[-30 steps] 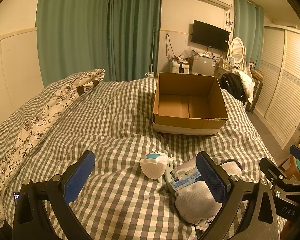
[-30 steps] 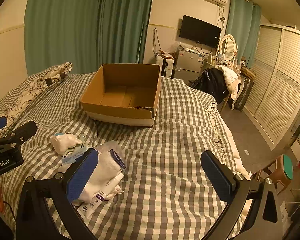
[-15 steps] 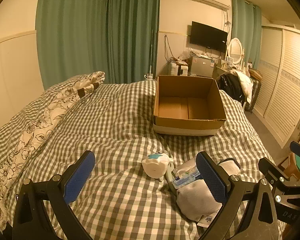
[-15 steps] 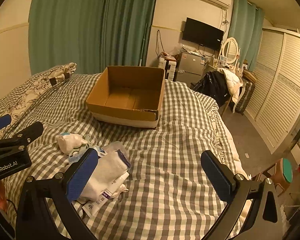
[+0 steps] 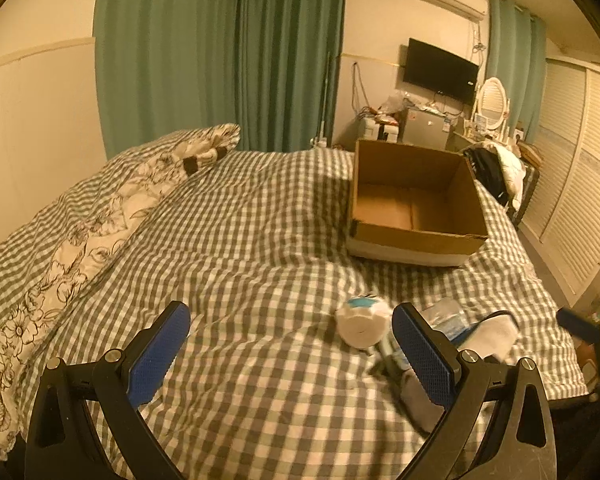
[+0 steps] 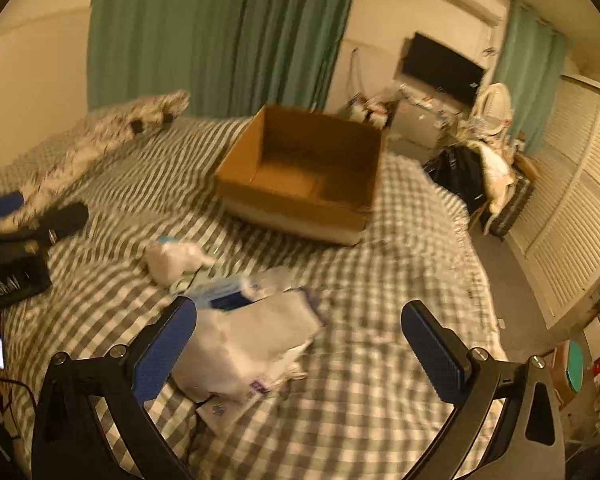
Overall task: Organize objects
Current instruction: 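Grasp the white sock with the right gripper while the left gripper approaches the star toy, then grasp the white star-faced toy with the left gripper while the right gripper lifts the sock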
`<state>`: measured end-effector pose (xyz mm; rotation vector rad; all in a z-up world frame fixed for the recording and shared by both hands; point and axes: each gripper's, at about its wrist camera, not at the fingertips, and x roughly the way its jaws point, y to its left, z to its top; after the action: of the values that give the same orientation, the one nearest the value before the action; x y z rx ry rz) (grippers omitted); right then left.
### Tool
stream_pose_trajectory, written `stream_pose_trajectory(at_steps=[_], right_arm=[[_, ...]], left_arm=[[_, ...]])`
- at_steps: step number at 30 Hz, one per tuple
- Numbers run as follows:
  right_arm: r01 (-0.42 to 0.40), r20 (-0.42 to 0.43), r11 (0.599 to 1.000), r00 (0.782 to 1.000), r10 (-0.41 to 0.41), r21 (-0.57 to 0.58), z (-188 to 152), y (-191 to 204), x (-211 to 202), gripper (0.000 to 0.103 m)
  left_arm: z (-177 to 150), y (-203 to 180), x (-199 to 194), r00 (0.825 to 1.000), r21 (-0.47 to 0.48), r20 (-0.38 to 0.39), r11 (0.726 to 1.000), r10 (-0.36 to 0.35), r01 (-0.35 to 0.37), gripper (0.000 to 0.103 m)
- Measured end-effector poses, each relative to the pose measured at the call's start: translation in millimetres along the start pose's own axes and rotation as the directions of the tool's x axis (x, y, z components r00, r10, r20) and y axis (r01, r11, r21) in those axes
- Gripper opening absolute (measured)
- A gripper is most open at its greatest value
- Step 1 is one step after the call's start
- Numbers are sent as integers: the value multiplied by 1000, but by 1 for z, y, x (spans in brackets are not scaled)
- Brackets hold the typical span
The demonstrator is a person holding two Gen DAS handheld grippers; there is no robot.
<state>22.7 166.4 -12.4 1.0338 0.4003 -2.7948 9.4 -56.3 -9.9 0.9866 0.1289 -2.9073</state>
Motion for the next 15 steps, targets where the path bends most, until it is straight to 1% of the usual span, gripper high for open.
stream_pose_trajectory(at_steps=[3,4,8,12,14,15], right_arm=[[-26,-56,999,998,25,-25,-5,13,23,102],[-37,-79,999,996,35,-30,-7,17,31,101],[-77,-115,996,991,70,-55,-11,29,45,99],[-137,-186,987,975,120,-80,-20,41,60,98],[-158,-224,983,965,134,-94,-28,46,69,91],[-164,-232,982,963,137,-99,-31,47,72,89]], left_arm=[[-3,8,10,1000,-10,-19,1000,14,-15,103],[-5,10,13,999,-13,-28,1000,19,-19,103],[-9,14,27,998,-20,-62,999,24,-25,103],[-15,10,35,996,-9,-85,1000,18,-18,103],[-16,7,38,995,-2,-97,1000,15,-15,103],[-17,6,39,995,1,-102,1000,16,-16,103]])
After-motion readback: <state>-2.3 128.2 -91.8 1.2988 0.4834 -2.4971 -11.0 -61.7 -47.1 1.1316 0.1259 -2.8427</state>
